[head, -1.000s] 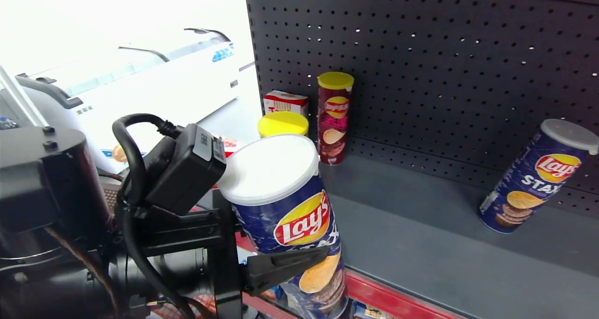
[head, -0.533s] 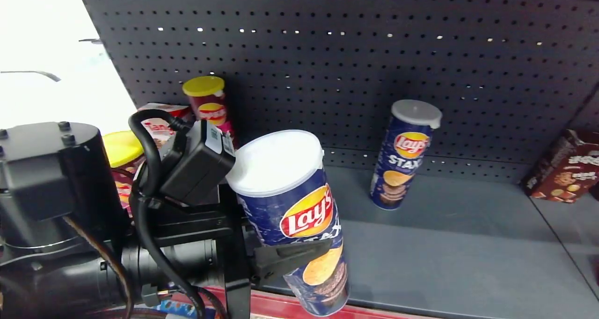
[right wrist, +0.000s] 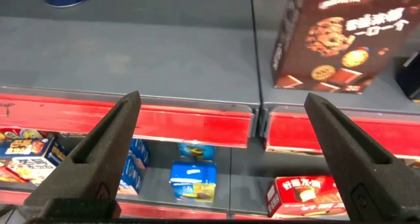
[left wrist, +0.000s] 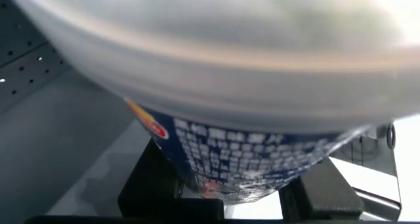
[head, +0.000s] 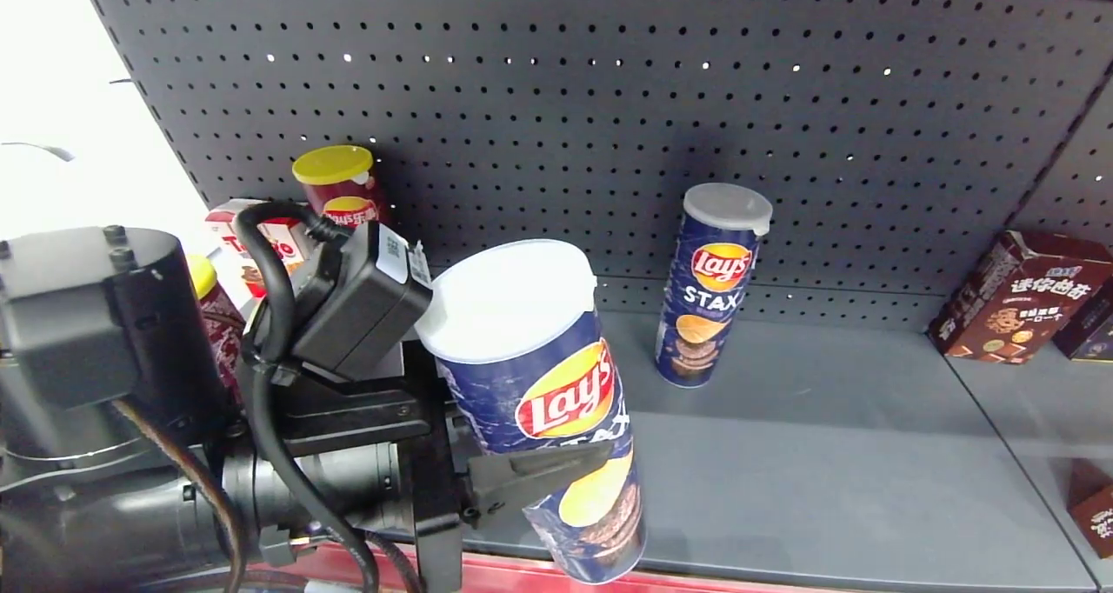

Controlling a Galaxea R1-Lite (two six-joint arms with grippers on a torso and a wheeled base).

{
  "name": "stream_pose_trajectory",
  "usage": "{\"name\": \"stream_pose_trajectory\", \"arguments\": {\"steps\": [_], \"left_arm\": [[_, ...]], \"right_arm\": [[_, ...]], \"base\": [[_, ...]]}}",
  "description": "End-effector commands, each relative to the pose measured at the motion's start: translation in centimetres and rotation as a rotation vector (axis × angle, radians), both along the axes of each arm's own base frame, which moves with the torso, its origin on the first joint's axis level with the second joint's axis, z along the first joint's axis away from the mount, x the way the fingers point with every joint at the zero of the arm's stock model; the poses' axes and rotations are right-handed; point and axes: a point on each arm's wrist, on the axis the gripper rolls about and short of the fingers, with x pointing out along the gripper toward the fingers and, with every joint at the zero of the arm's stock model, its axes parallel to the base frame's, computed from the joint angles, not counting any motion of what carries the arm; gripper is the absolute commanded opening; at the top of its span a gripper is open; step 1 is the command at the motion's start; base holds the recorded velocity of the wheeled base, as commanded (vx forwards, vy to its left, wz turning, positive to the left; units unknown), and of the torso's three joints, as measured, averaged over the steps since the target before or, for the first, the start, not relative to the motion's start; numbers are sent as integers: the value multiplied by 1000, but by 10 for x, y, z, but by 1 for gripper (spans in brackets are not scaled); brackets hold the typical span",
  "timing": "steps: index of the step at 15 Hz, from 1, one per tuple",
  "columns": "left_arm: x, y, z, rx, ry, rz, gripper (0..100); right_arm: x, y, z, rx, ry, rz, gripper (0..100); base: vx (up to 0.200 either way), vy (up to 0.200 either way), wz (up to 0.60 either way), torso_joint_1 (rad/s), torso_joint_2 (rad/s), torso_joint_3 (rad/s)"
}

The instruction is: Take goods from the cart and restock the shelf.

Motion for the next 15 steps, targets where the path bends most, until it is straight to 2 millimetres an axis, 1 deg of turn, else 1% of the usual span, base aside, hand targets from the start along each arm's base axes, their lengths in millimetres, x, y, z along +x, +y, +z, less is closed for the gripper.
{"name": "stream_pose_trajectory", "arguments": {"steps": [1,6,7,11,15], "left_arm": [[-1,1,0,-2,-1,0,0],[-1,1,-2,3,6,2,0],[-1,1,-2,3,6,2,0],[0,2,-2,5,8,8,0],[6,10,-4,7,10,52,0]], "right_arm": [[0,0,0,0,1,0,100],[0,0,0,0,1,0,100],[0,0,0,0,1,1,100],[0,0,0,2,-1,0,100],[0,0,0,-3,3,9,100]], "base": [[0,0,-600,2,7,2],[0,0,0,0,0,0],[0,0,-600,-7,2,2],[0,0,0,0,0,0],[0,0,0,0,0,0]]}}
